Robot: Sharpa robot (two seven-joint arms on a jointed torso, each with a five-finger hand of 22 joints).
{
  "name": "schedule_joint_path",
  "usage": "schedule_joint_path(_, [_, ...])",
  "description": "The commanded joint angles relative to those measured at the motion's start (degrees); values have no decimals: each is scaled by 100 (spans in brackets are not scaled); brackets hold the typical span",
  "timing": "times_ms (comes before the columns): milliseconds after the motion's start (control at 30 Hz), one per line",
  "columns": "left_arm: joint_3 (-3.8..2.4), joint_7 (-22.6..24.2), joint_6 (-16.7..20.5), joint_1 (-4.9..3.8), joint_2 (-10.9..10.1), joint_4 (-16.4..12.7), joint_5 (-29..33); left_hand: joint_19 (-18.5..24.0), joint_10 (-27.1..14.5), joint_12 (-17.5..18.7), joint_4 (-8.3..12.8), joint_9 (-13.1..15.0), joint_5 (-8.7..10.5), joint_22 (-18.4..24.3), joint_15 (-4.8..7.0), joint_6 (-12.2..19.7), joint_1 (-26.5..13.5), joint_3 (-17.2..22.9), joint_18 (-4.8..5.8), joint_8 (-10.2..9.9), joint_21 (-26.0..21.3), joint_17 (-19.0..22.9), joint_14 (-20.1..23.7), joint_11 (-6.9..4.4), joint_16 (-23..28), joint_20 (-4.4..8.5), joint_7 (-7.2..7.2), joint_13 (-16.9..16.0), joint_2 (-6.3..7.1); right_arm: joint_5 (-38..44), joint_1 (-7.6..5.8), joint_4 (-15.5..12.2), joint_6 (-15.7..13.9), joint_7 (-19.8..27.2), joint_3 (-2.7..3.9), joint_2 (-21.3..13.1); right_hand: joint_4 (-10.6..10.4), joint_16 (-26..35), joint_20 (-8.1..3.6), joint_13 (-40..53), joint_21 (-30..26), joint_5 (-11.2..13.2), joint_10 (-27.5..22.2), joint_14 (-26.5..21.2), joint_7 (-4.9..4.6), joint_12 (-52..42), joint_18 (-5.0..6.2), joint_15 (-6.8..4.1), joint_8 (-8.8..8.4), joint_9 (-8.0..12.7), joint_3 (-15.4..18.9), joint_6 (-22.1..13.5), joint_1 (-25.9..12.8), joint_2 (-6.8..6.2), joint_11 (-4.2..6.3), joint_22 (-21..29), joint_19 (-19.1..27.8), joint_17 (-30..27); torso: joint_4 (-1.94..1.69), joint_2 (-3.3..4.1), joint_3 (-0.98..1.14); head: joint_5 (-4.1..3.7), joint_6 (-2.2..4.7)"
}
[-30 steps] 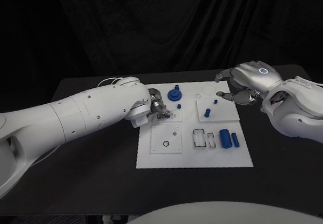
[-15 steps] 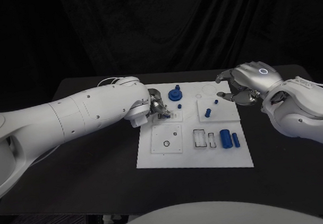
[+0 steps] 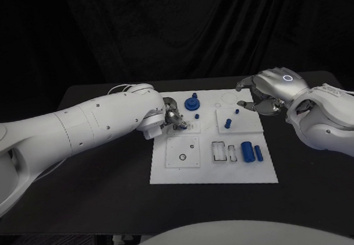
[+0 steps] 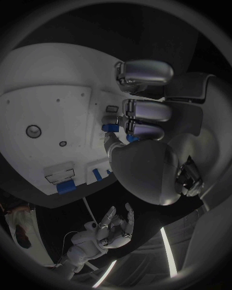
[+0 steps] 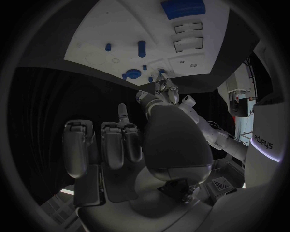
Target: Assemble the parts on the task board
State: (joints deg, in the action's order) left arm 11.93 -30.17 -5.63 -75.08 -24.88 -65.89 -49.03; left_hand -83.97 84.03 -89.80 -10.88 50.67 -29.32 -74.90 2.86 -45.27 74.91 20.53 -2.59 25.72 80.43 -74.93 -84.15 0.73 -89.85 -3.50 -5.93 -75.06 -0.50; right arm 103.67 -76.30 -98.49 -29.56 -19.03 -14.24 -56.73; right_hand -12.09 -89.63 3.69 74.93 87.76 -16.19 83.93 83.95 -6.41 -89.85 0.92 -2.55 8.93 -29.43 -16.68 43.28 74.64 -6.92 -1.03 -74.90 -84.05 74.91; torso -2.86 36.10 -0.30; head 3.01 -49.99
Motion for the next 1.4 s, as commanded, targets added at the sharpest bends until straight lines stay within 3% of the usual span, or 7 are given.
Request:
schedule_joint_path(33, [21, -31, -168, 48, 22, 10, -2, -202, 597, -20, 1115, -3, 25, -1170, 33, -87, -43, 1104, 27, 3, -21, -1507, -585, -50, -15, 46, 80, -1494, -25, 28, -9, 2, 25, -113, 4, 0, -2, 20, -14, 1507, -31, -10, 607, 575, -1, -15, -18, -28, 22, -8, -39, 54, -8, 61, 21, -1412, -442, 1379, 7, 5, 3, -5, -1])
schedule_joint_path(333, [21, 14, -121, 57, 55, 62, -2, -188, 597, -20, 1132, -3, 207, -1163, 26, -79, -99, 1118, 22, -42, -55, -1507, -585, -43, -15, 41, 74, -1494, -56, 28, -9, 10, 32, -126, 4, 3, -1, 24, -14, 1507, -38, -10, 607, 574, -1, -15, -16, -28, 31, -20, -45, 76, -9, 69, 21, -1409, -438, 1370, 13, 4, 9, 1, -1])
schedule_joint_path(467, [21, 32, -120, 59, 67, 76, -2, -176, 597, -20, 1140, -21, 436, -1156, 15, -70, -138, 1106, 16, -107, -89, -1507, -585, -32, -15, 32, 65, -1494, -89, 28, -9, 13, 44, -134, 4, 6, -1, 26, -14, 1507, -35, -10, 607, 572, -2, -15, -17, -28, 33, -23, -46, 81, -10, 71, 21, -1410, -440, 1364, 7, 6, 3, 4, -1])
schedule_joint_path(800, [21, 21, -184, 66, 88, 89, -2, -163, 597, -20, 1153, -37, 518, -1149, 7, -87, -180, 1059, 10, -145, -122, -1507, -585, -25, -15, 24, 60, -1494, -52, 28, -8, 12, 77, -151, 4, 13, 0, 27, -15, 1507, -38, -10, 607, 572, -1, -15, -16, -29, 37, -29, -52, 92, -10, 80, 21, -1409, -438, 1363, 7, 5, 3, 14, -1])
schedule_joint_path(1000, [21, 25, -238, 70, 84, 96, -2, -139, 597, -20, 1112, -39, 952, -1137, 11, -109, -427, 752, -3, -230, -189, -1507, -585, -46, -15, 15, 105, -1494, 14, 28, -8, 8, 91, -160, 4, 6, 6, 30, -15, 1507, -39, -11, 607, 571, 1, -15, -15, -29, 39, -34, -57, 98, -5, 84, 22, -1408, -438, 1357, 4, 3, 5, 6, -1])
schedule_joint_path(1100, [21, 25, -274, 71, 82, 98, -2, -118, 597, -20, 879, -125, 1304, -1125, 15, -112, -749, 522, -13, -386, -250, -1507, -585, -57, -15, 20, 127, -1494, -14, 28, -8, 7, 98, -162, 4, 7, 6, 30, -15, 1507, -39, -11, 607, 571, 1, -15, -15, -29, 39, -34, -57, 98, -5, 84, 22, -1408, -438, 1357, 3, 2, 5, 0, -1])
schedule_joint_path(1400, [21, 29, -313, 74, 77, 105, -2, -55, 597, -20, 275, -329, 1691, -1093, -28, -203, -1388, 46, -41, -723, -416, -1507, -585, -6, -15, -14, 79, -1494, 7, 28, -8, 4, 117, -161, 4, 9, 10, 28, -15, 1507, -39, -11, 607, 571, 2, -15, -15, -30, 40, -37, -59, 102, -1, 83, 23, -1408, -438, 1360, 8, 1, 4, 16, -1])
